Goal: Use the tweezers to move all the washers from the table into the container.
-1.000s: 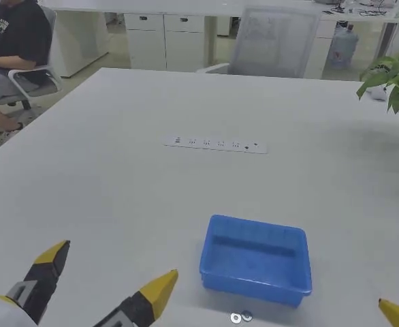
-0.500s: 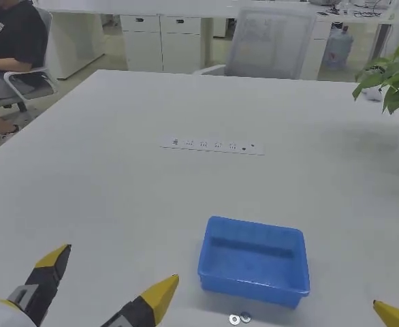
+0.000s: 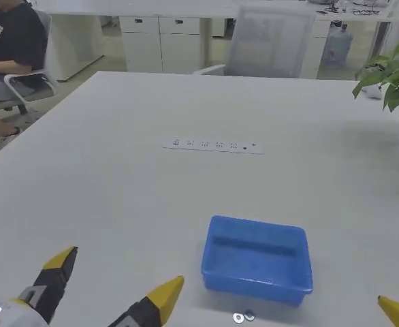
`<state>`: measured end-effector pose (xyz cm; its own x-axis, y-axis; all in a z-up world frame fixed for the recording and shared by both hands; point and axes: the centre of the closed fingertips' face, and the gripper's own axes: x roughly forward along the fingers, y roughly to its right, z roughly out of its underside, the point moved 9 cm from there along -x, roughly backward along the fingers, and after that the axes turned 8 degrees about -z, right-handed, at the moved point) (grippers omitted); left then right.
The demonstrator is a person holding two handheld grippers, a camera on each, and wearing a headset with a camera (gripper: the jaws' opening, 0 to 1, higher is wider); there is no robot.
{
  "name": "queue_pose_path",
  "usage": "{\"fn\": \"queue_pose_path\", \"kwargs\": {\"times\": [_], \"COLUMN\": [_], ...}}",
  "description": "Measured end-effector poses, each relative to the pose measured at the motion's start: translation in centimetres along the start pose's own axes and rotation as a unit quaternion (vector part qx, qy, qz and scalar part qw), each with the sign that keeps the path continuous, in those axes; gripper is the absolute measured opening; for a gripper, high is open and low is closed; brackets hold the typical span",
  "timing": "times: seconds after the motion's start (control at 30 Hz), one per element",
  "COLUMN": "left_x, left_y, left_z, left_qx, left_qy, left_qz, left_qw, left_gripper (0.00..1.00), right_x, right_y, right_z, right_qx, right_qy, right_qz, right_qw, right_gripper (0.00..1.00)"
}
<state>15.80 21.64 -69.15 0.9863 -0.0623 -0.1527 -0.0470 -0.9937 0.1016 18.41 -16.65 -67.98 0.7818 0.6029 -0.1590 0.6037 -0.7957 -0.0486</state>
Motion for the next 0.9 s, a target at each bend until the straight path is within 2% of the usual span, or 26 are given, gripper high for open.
{"fn": "queue_pose_path", "kwargs": {"times": [0.6,0.73,0.9], "left_x": [0.06,0.06,0.06], "left_y": [0.08,0.20,0.21], "left_z": [0.06,0.17,0.29], "left_qx": [0.001,0.003,0.008], "left_qy": [-0.005,-0.012,-0.017], "left_qz": [0.006,0.013,0.020], "left_qw": [1.0000,0.9998,0.9996], "left_gripper": [0.92,0.91,0.90], "right_x": [-0.09,-0.09,-0.21], "right_y": [0.15,0.12,-0.10], "right_z": [0.15,0.15,0.31], "right_qx": [0.001,0.000,-0.011], "right_qy": [-0.007,-0.008,-0.036], "right_qz": [0.007,0.006,-0.001], "right_qw": [0.9999,0.9999,0.9993], "right_gripper": [0.79,0.79,0.69]}}
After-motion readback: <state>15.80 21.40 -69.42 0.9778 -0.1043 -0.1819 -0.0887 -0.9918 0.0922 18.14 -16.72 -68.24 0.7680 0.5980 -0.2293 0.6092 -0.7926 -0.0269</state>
